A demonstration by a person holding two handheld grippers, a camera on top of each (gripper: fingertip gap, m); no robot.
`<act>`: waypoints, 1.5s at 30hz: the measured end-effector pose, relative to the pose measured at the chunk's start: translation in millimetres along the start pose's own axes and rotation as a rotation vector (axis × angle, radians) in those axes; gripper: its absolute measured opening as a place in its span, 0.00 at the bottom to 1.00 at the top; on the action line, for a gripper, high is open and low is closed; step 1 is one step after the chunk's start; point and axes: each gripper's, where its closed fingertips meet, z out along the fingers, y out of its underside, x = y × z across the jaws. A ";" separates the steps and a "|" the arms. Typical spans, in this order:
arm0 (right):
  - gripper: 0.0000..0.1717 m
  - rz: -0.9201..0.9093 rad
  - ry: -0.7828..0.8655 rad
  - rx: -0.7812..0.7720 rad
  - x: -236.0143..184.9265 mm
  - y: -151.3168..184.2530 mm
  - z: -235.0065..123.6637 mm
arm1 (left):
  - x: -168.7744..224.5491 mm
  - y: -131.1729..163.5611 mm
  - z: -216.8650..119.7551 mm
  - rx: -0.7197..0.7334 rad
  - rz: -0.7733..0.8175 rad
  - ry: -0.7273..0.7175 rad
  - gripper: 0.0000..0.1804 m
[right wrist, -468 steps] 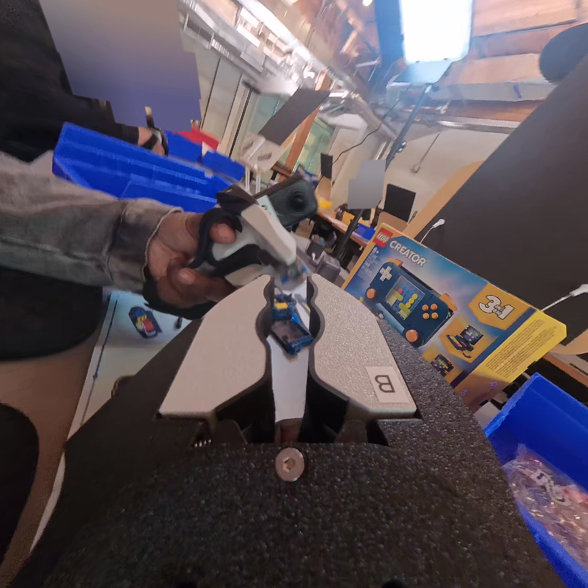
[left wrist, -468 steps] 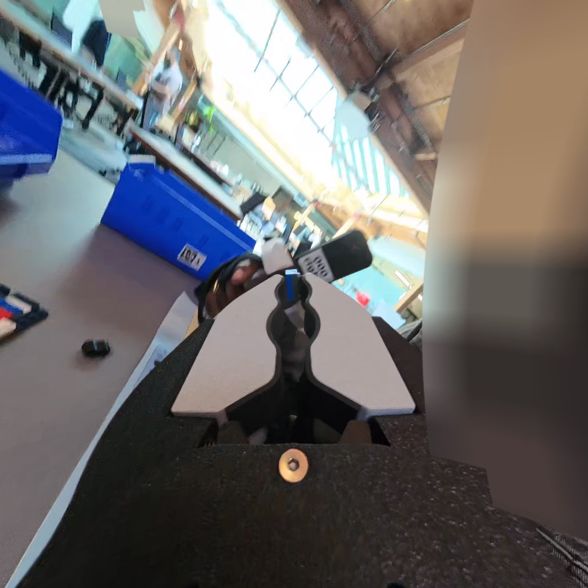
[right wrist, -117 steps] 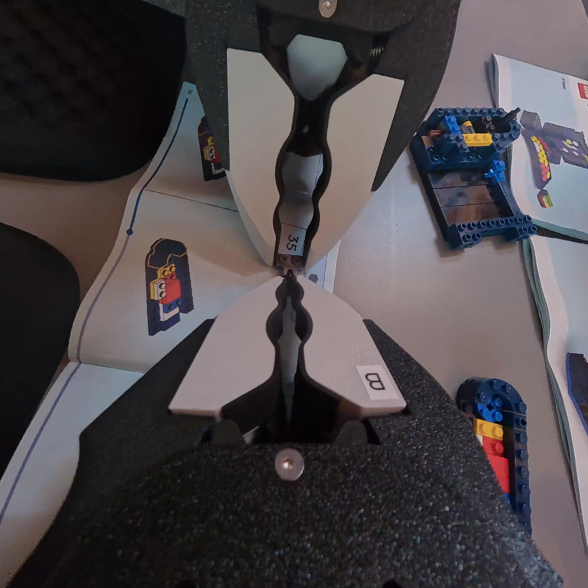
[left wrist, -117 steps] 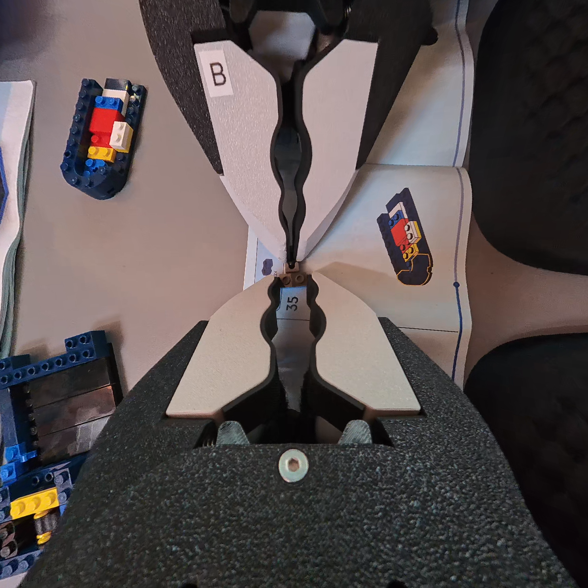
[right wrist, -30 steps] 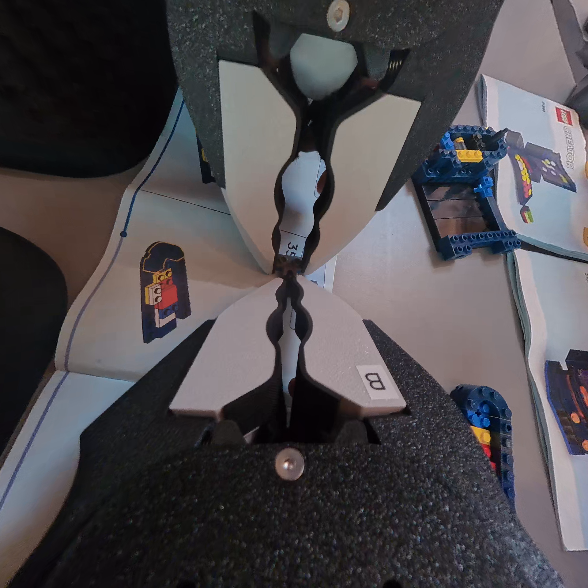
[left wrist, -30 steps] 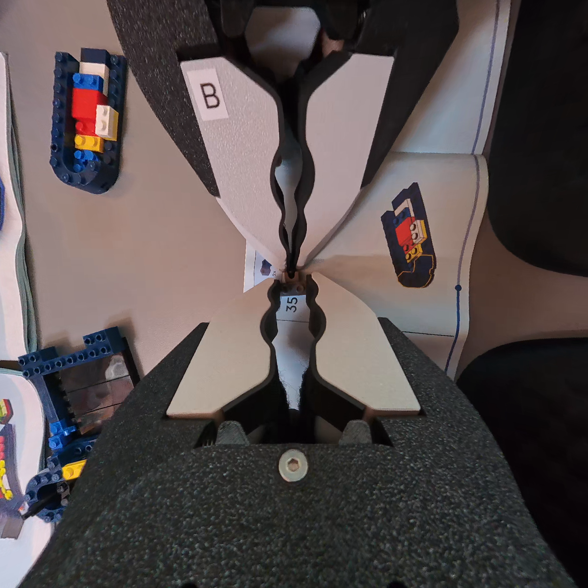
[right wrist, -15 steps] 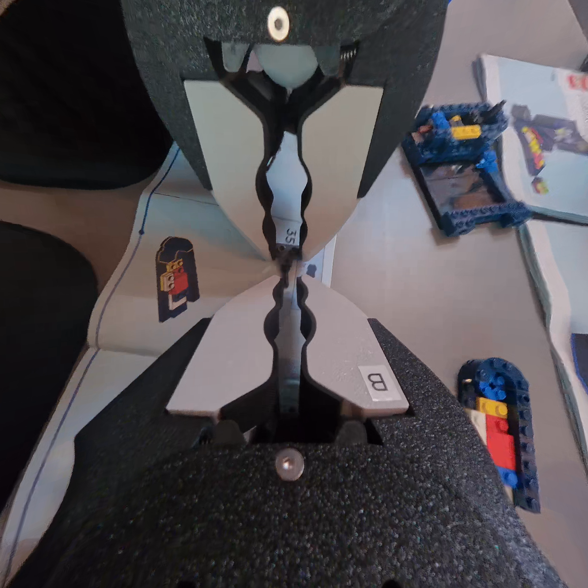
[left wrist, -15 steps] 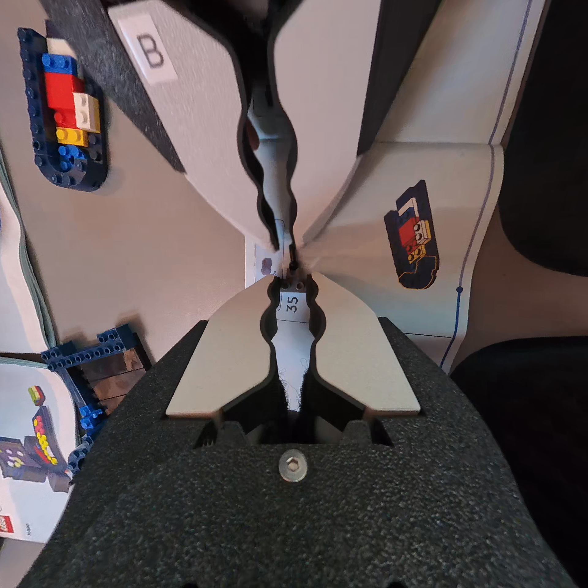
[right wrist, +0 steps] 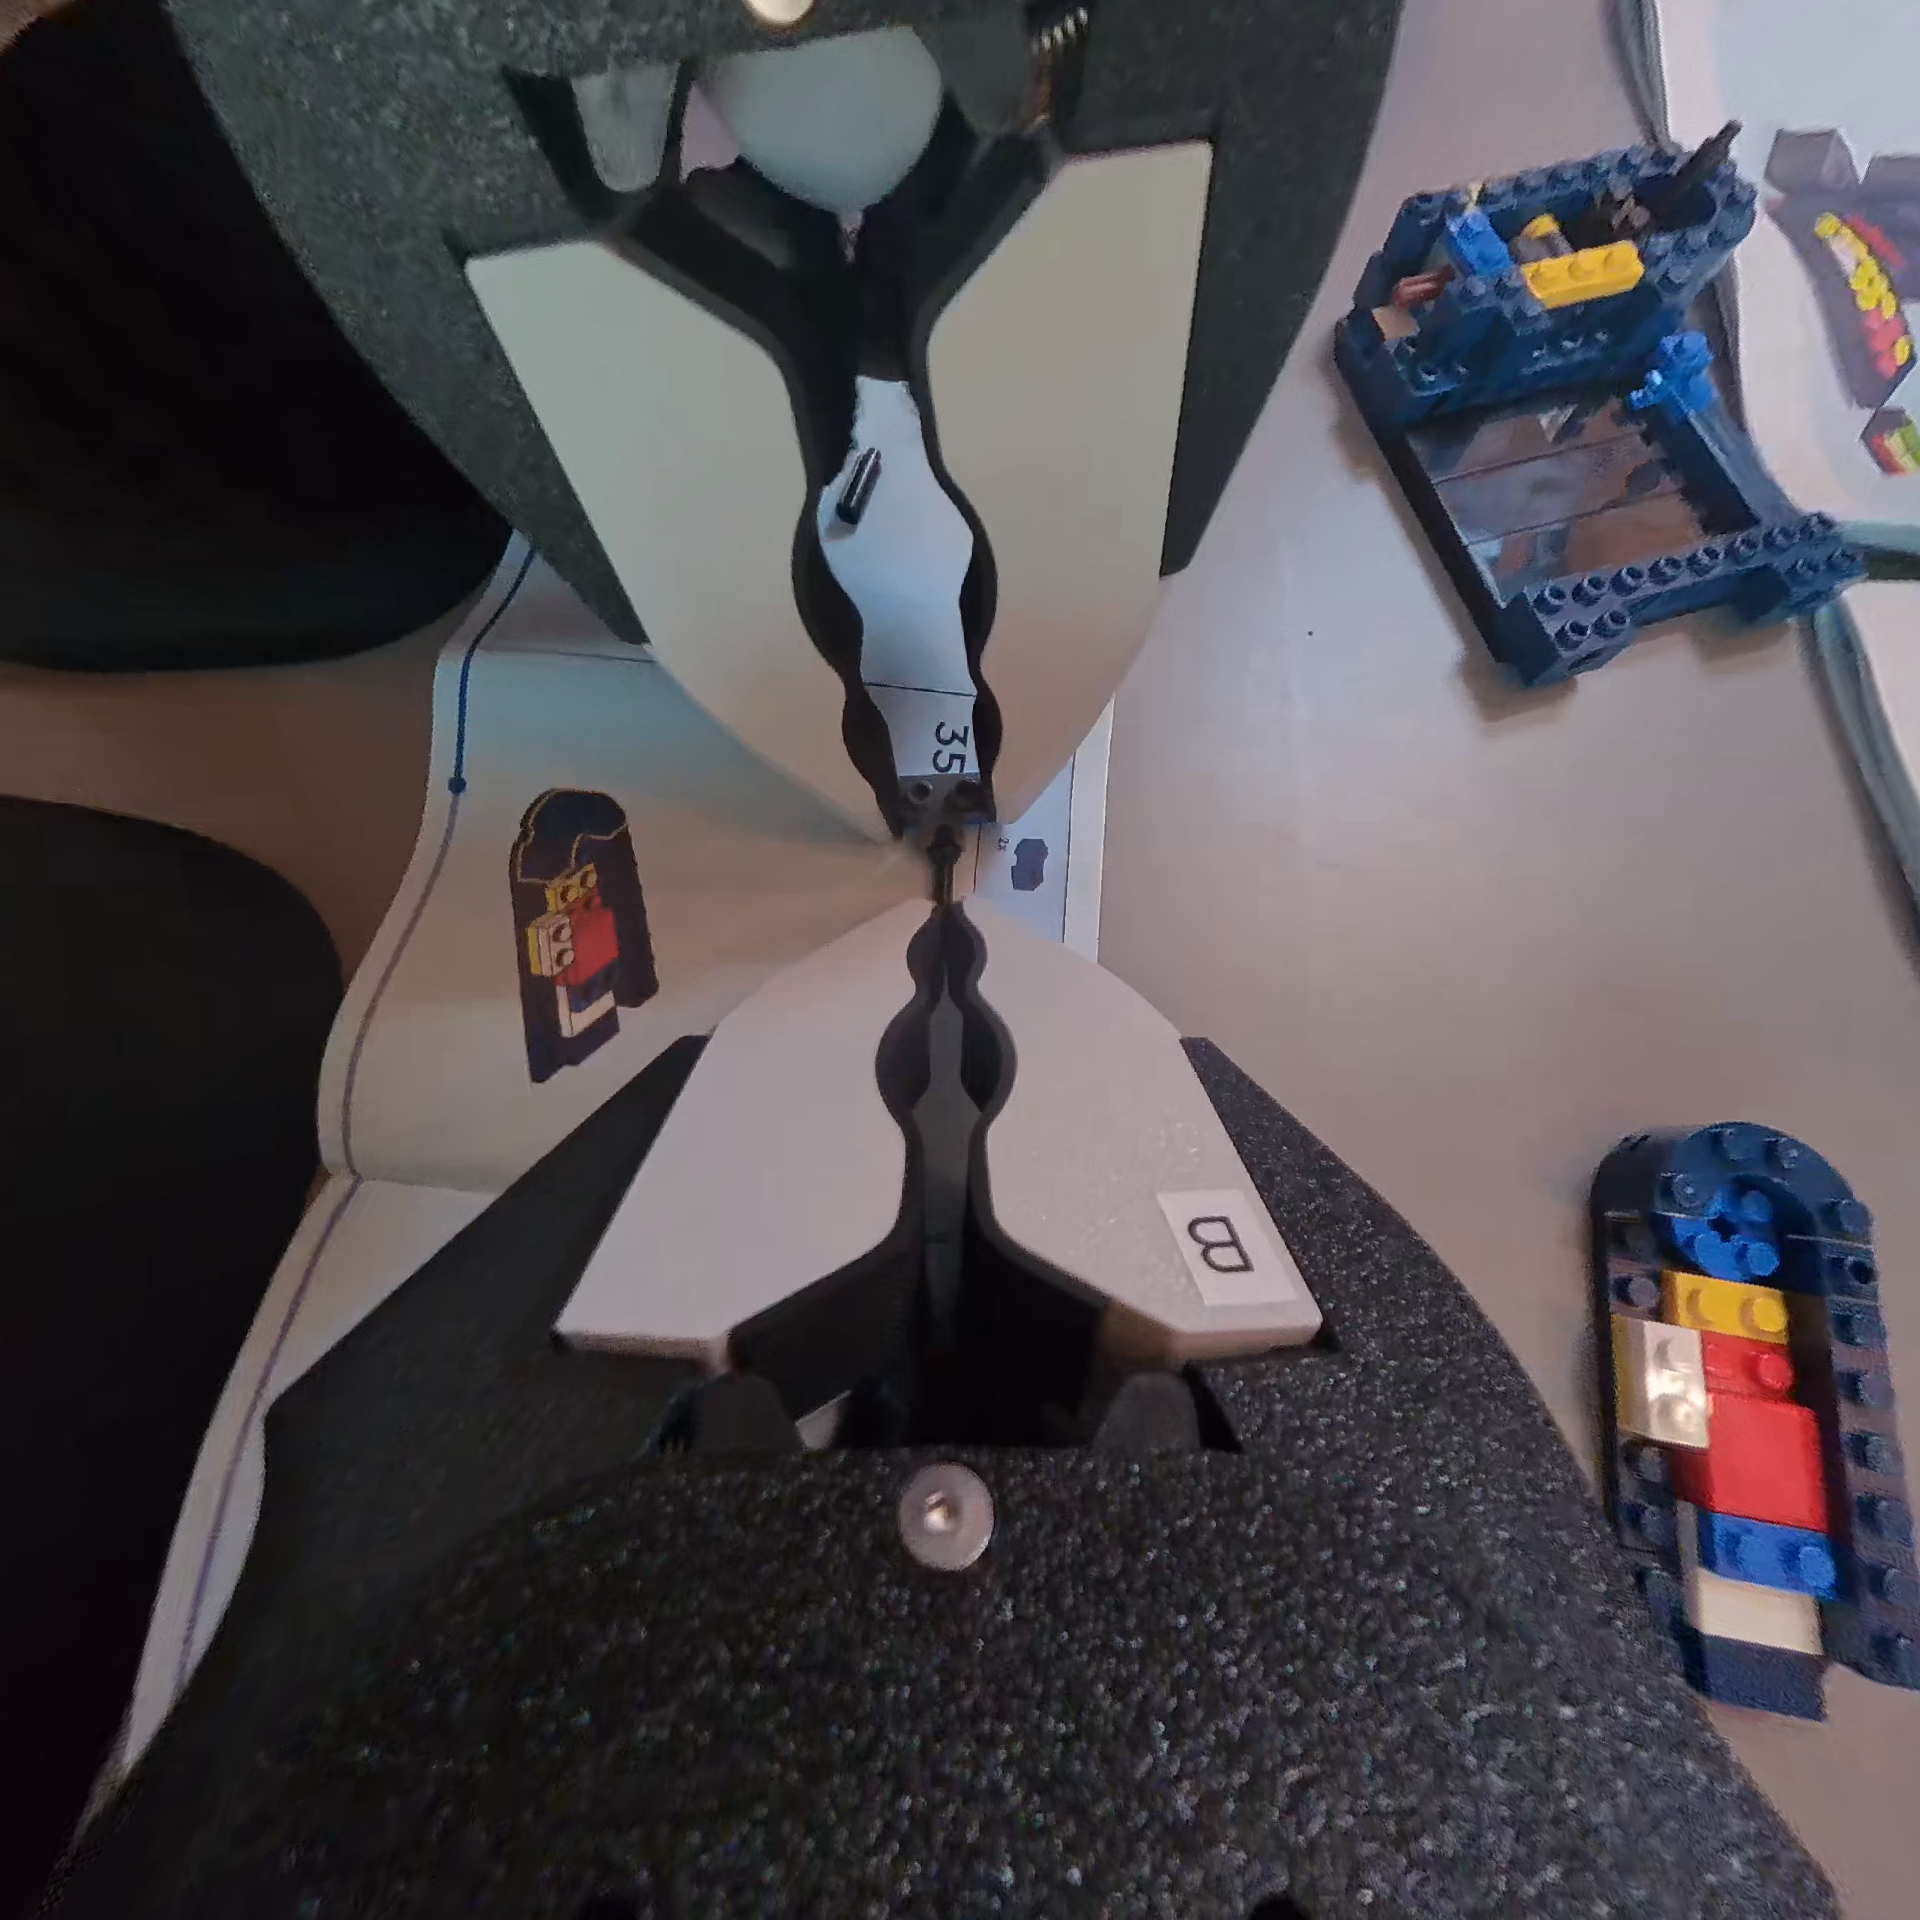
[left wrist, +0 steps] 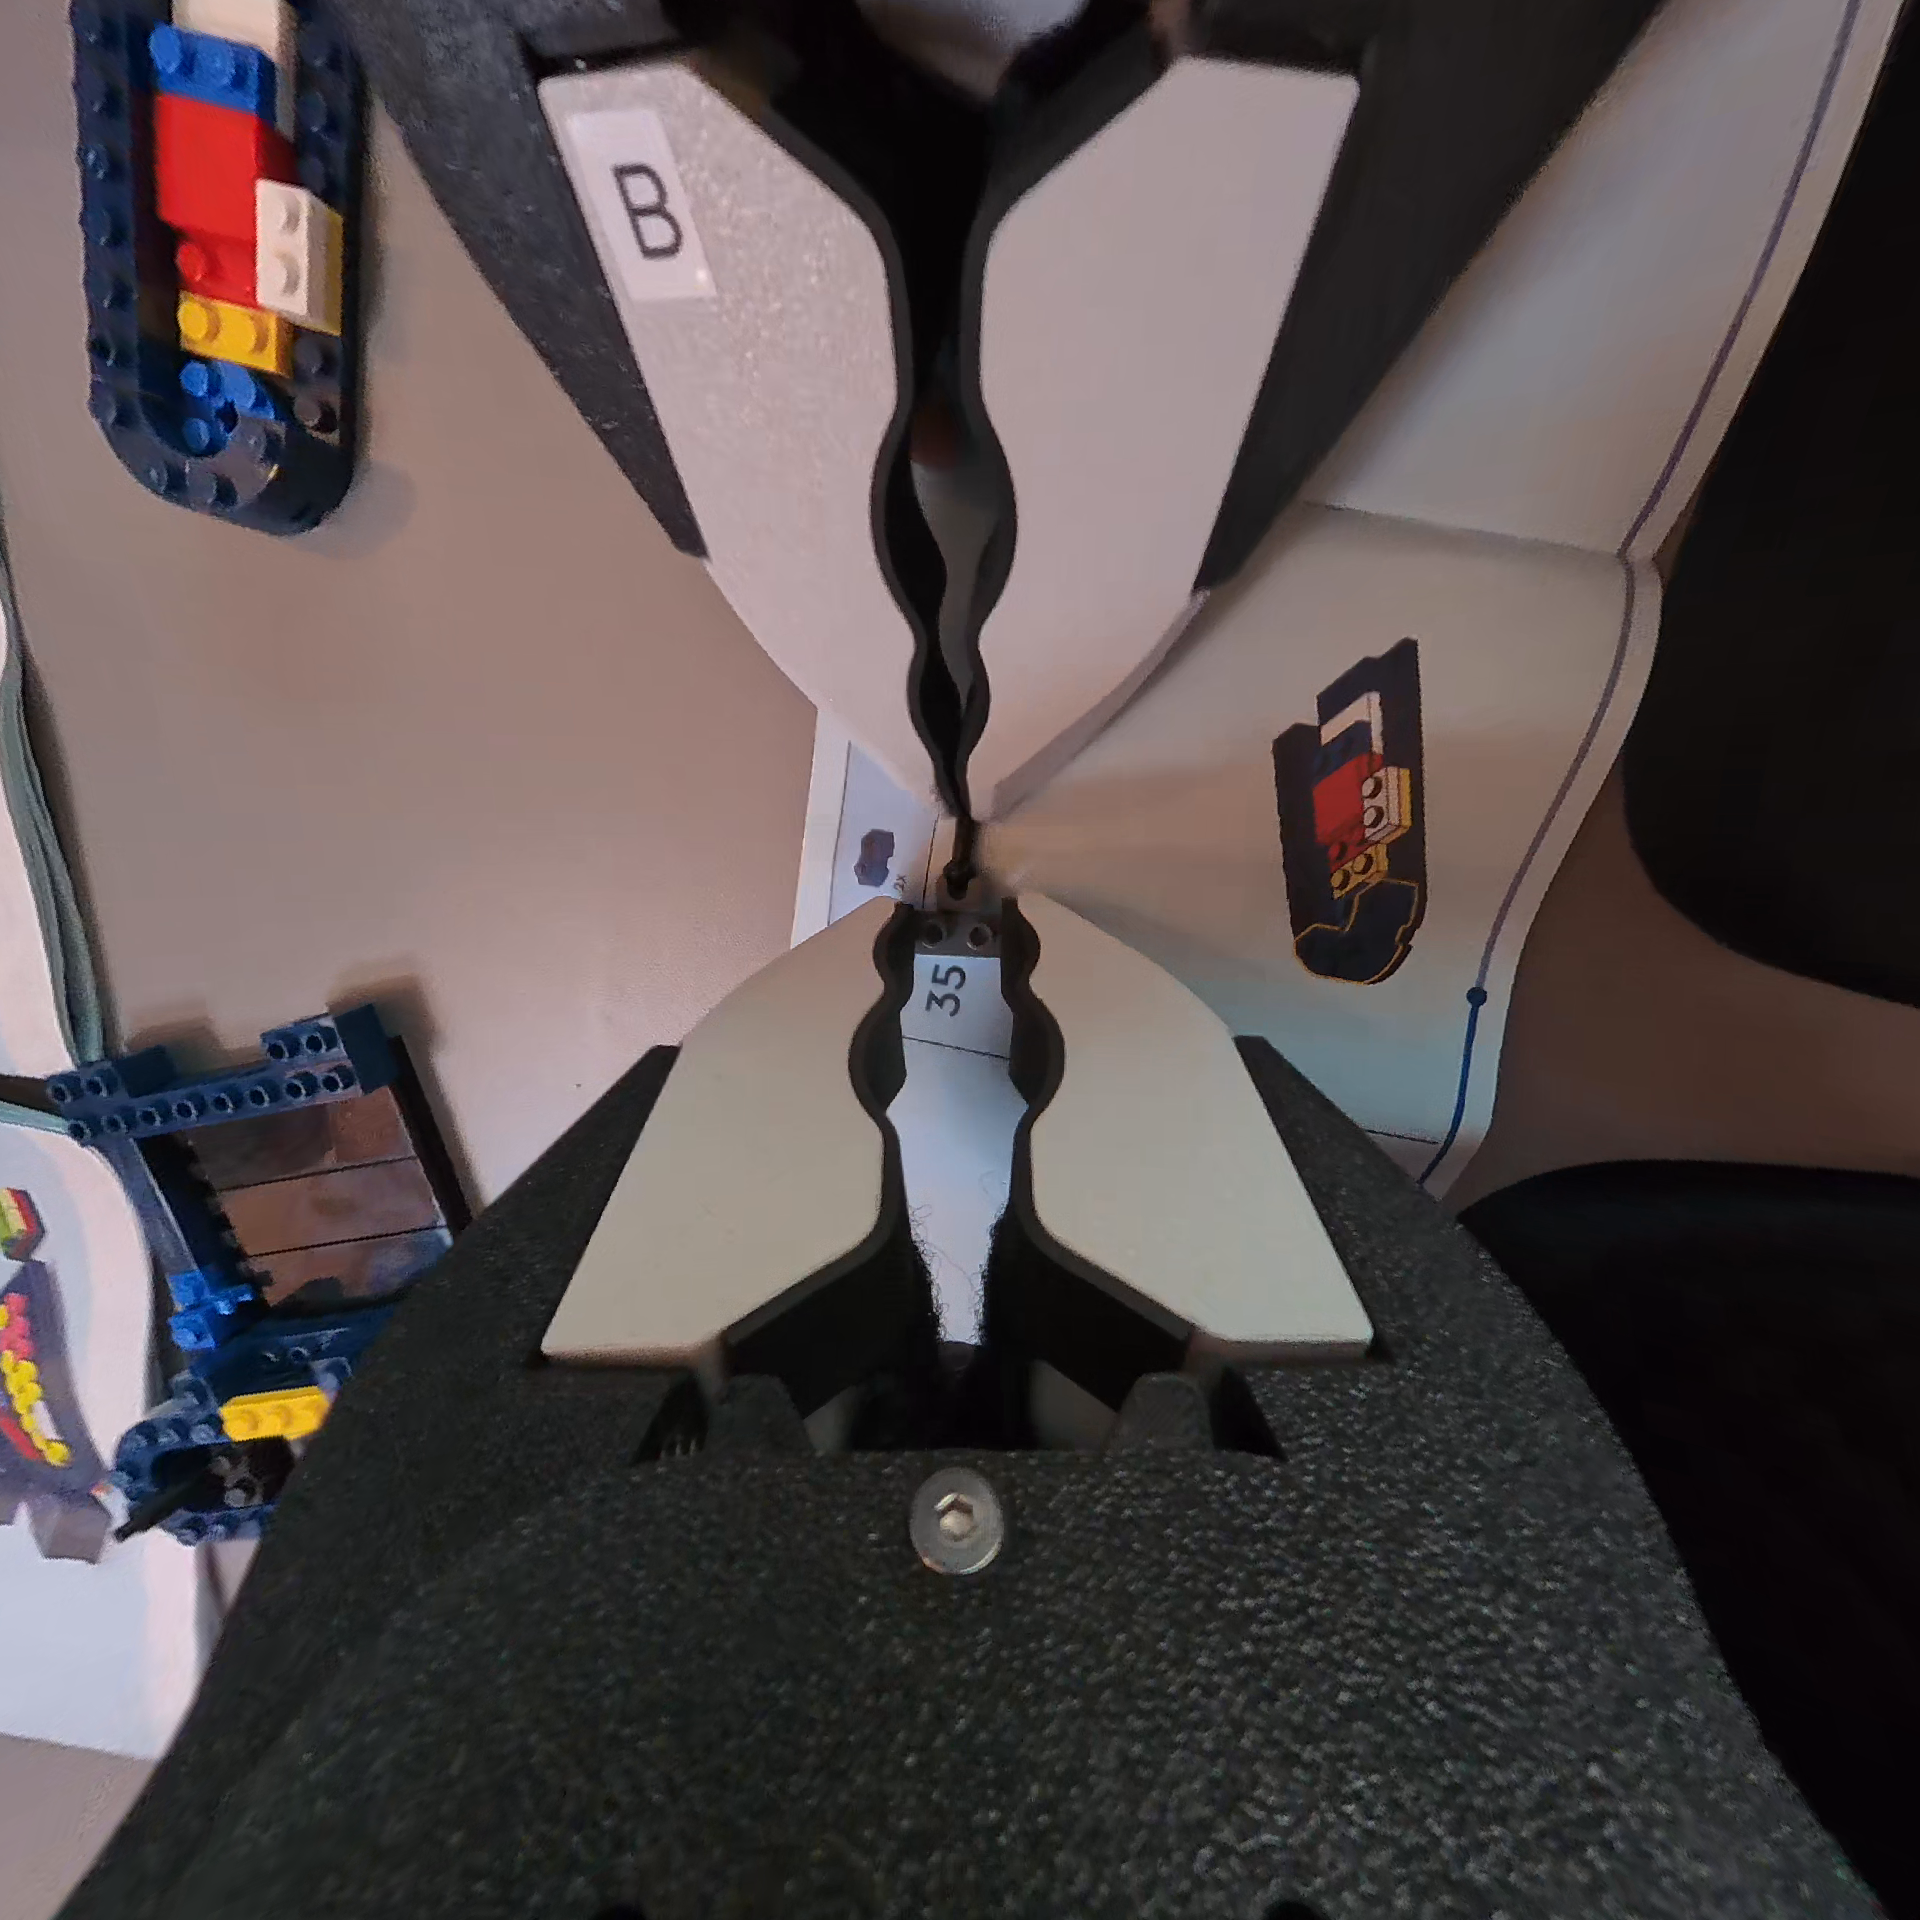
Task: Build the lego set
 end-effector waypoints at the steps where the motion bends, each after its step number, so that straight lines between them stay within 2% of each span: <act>1: 0.00 0.020 -0.005 -0.001 -0.1 0.1 0.2 | 0.0 0.1 0.0 0.008 -0.005 -0.001 0.09; 30: 0.00 -0.032 0.021 0.001 -0.7 -5.1 4.4 | -0.4 -1.5 -0.3 0.049 0.064 0.049 0.08; 35: 0.00 -0.124 0.099 0.003 -0.6 -5.9 4.3 | -0.6 -1.5 -0.5 0.048 0.071 0.050 0.08; 40: 0.00 -0.385 0.282 0.038 -3.6 -14.3 6.2 | 0.2 -2.2 -0.2 0.053 0.065 0.070 0.08; 45: 0.00 -0.369 0.269 0.045 -3.9 -14.2 5.2 | 0.4 -2.2 -0.2 0.115 0.034 0.075 0.09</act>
